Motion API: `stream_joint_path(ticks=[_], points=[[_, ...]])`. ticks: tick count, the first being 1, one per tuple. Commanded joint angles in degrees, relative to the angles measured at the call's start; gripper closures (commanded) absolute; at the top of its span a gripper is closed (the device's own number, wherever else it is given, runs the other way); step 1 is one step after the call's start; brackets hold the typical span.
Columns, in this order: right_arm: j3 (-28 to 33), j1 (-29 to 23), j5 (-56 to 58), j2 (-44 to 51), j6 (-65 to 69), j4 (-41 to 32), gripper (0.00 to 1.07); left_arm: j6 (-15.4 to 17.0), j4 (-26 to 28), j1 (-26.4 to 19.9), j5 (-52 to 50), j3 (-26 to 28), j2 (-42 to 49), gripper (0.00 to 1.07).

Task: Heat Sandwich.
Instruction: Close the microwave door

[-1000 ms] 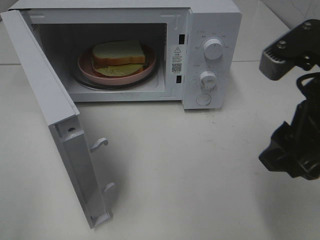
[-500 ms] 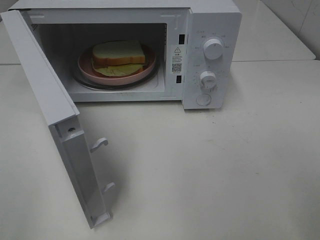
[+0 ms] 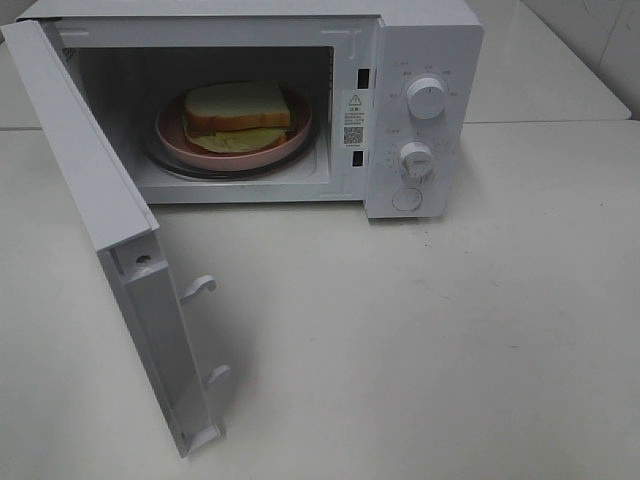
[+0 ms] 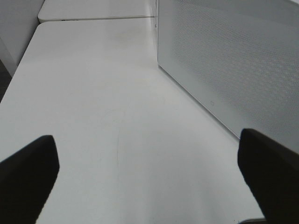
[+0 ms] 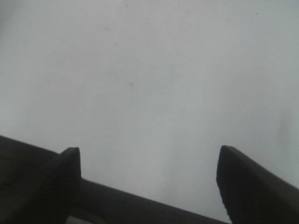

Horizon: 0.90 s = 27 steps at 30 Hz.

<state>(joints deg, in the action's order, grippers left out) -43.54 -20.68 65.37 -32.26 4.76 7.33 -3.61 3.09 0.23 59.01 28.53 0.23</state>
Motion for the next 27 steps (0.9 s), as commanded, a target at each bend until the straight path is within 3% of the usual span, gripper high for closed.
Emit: stream_joint_path(ticks=[1,14,27], points=[[1.0,5.0,-2.6,5.3,0.8,0.0,0.31,0.2,0.1,0.1,-0.1,-0.2,1.5,0.07],[13.8,16.1,-6.6,20.4,1.6,-0.2,0.31,0.2,0.1,0.1,-0.1,-0.2,1.5,0.07],[14.5,19.7,-5.8,32.7,0.7,-1.1,0.31,0.2,0.1,0.1,-0.1,-0.2,1.5,0.07]])
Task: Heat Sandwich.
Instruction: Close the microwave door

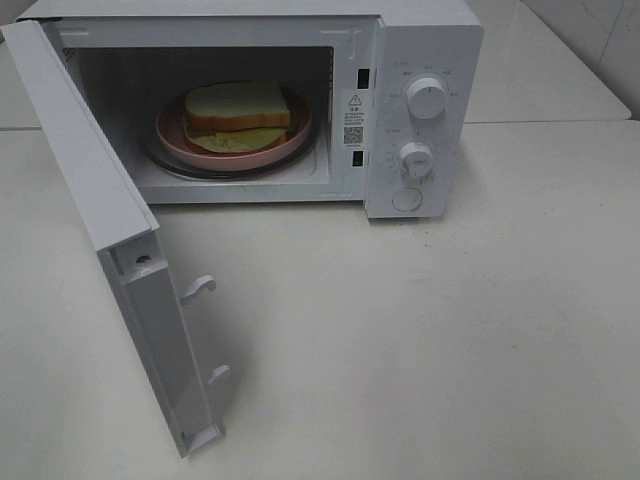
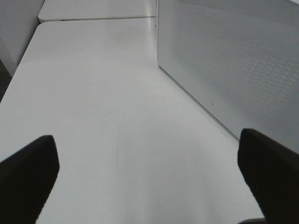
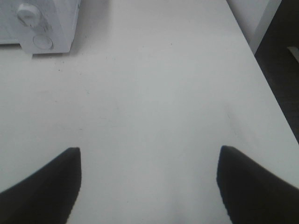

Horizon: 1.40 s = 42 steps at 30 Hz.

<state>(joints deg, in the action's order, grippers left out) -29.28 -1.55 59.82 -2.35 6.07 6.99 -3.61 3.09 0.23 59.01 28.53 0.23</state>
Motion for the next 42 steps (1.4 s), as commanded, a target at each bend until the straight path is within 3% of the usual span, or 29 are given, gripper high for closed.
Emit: stream_joint_path(ticks=[1,5,42], points=[[0.2,0.6,-0.3,2.8,-0.6,-0.8,0.31,0.2,0.1,0.1,-0.1,-0.2,1.5,0.07],[0.3,0.6,-0.3,4.1,-4.1,-3.8,0.31,0.2,0.1,0.1,-0.1,-0.2,1.5,0.07],[0.3,0.6,-0.3,4.1,-4.0,-3.8,0.31,0.2,0.1,0.1,-0.1,-0.2,1.5,0.07]])
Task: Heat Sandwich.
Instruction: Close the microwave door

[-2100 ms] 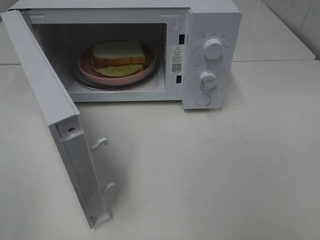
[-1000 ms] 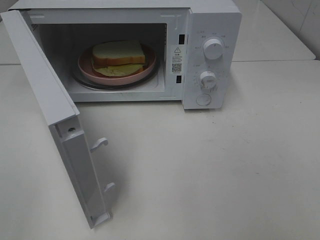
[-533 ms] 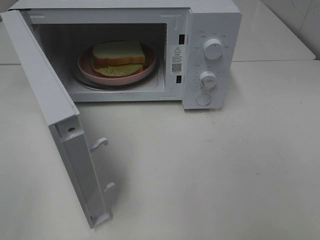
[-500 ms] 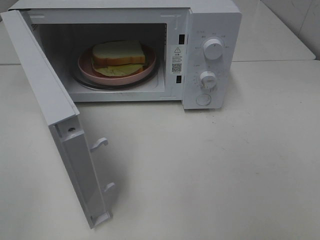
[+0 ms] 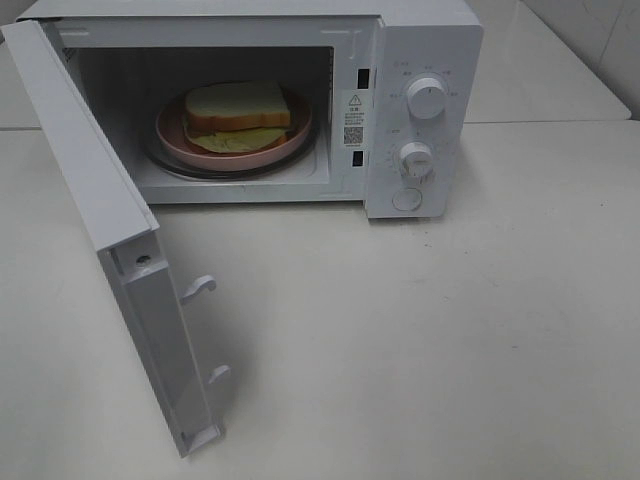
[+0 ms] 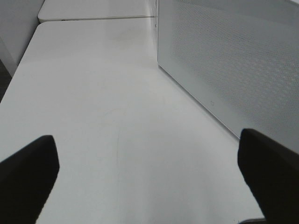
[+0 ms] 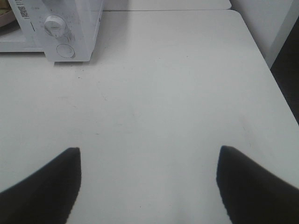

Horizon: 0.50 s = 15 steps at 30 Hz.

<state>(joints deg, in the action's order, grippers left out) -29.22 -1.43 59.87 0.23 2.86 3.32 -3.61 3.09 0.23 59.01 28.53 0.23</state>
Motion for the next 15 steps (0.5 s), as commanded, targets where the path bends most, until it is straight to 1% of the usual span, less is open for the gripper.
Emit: stream_joint_path(ticks=[1,15], points=[[0.3,0.5,-0.3,1.5,-0.8,-0.1,0.31,0.2,0.1,0.1,-0.1,-0.2,1.5,0.07],[0.3,0.5,-0.3,1.5,-0.8,-0.1,0.31,0.2,0.4,0.1,-0.1,-0.2,1.5,0.07]])
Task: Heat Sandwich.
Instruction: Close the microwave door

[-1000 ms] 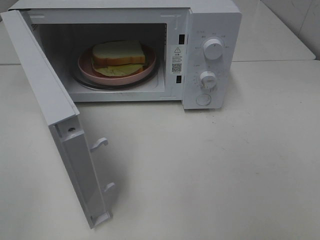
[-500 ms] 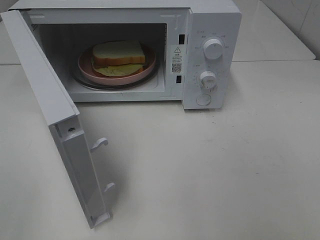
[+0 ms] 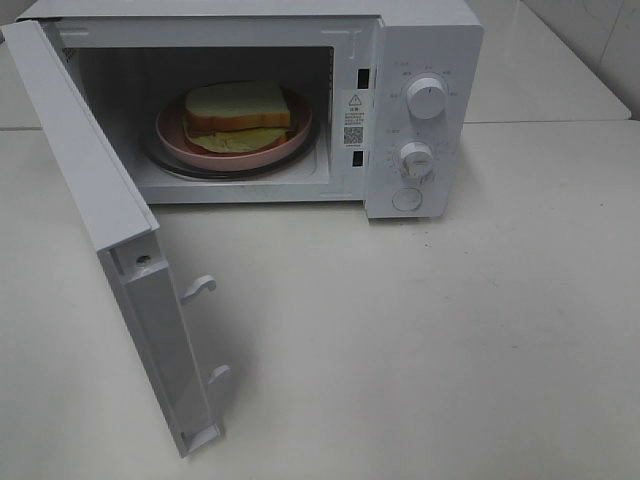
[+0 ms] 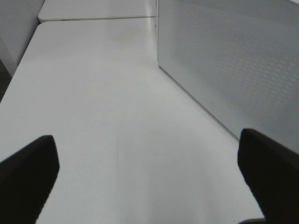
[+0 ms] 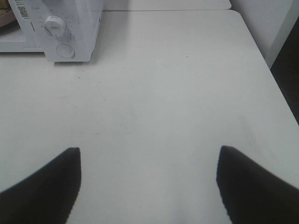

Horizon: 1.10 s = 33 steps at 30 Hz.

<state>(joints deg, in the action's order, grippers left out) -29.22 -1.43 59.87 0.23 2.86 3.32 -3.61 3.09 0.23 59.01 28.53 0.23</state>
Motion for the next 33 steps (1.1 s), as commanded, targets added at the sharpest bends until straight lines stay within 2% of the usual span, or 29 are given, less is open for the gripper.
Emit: stream_joint_path(ticks=[1,9,14,16,17,18,21,22,23,25,26,27,29,33], points=[[0.3,0.5,-0.3,1.5,-0.8,-0.1,0.31,0.2,0.6,0.1,-0.1,-0.2,1.5,0.07],[0.3,0.5,-0.3,1.5,-0.7,-0.1,0.31,0.2,0.6,0.1,-2.6,1.7,-0.2,0.08],[0.3,0.5,-0.3,1.5,-0.8,-0.1,0.31,0.2,0.6,0.1,-6.1,1.9,-4.7,0.16],[0.3,0.5,-0.3,1.5,-0.9,-0.1,0.31,0.2,0.6,0.1,-7.0,1.9,-6.9,0.23],[0.3,0.5,-0.4,1.5,-1.0,-0.1,0.31,0.2,0.6,0.1,-8.0,1.9,-9.4,0.34],[0.3,0.5,-0.4,1.5,-1.0,-0.1,0.31,0.2,0.6,0.1,-8.0,1.9,-9.4,0.34],[0.3,0.5,-0.4,1.5,-1.0,-0.2,0.31,0.2,0.4,0.1,-10.0,1.8,-13.0,0.52],[0.3,0.5,-0.4,1.5,-1.0,-0.2,0.31,0.2,0.4,0.1,-12.4,1.3,-15.4,0.64],[0.3,0.5,-0.4,1.5,-1.0,-0.2,0.31,0.2,0.4,0.1,-12.4,1.3,-15.4,0.64],[0.3,0.5,-0.4,1.5,-1.0,-0.2,0.31,0.2,0.5,0.1,-15.4,0.7,-18.0,0.77],[0.3,0.5,-0.4,1.5,-1.0,-0.2,0.31,0.2,0.9,0.1,-18.4,0.1,-20.3,0.92],[0.3,0.5,-0.4,1.5,-1.0,-0.2,0.31,0.2,0.9,0.1,-18.4,0.1,-20.3,0.92],[0.3,0.5,-0.4,1.5,-1.0,-0.2,0.31,0.1,1.3,0.1,-20.9,-0.3,-22.5,1.06],[0.3,0.5,-0.4,1.5,-1.0,-0.2,0.31,-0.1,1.4,0.1,-28.5,-2.3,-26.2,1.06]])
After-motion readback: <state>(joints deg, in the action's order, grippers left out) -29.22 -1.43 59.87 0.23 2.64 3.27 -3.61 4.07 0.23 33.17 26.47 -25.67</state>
